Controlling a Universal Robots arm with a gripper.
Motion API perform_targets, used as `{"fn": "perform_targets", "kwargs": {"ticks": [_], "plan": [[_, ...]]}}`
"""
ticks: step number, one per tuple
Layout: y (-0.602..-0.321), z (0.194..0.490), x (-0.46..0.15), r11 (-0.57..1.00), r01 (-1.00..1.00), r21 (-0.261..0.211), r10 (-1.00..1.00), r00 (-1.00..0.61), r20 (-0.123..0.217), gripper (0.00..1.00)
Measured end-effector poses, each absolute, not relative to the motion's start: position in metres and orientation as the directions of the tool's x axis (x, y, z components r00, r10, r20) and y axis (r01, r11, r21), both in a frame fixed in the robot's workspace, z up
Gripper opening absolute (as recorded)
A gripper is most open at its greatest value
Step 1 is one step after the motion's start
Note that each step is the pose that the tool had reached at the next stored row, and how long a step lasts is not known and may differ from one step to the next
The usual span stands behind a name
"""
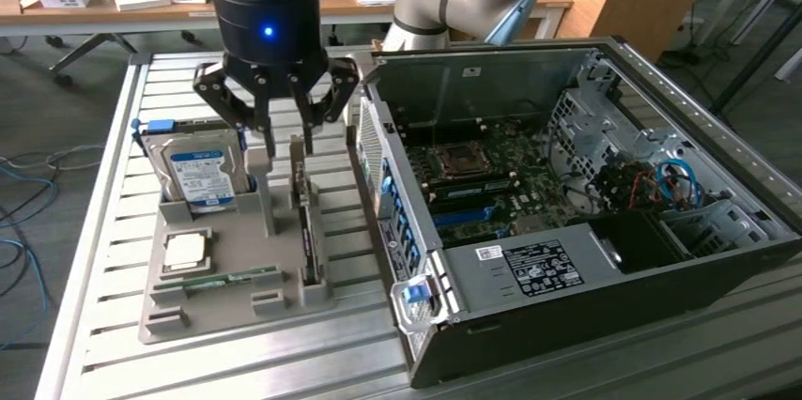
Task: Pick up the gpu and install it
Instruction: 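Pick up the gpu and move the gpu toward the slot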
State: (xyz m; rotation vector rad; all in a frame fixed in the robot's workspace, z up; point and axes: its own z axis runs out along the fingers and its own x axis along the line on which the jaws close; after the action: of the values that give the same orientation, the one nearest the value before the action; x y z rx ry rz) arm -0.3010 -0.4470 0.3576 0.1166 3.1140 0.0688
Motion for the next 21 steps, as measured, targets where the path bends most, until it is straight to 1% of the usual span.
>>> {"fn": "perform_targets", "kwargs": {"ticks": [21], "plan": [[-0.447, 0.336, -0.301, 0.996, 0.074, 0.045, 0.075, -0.997, -0.023, 0.43]]}}
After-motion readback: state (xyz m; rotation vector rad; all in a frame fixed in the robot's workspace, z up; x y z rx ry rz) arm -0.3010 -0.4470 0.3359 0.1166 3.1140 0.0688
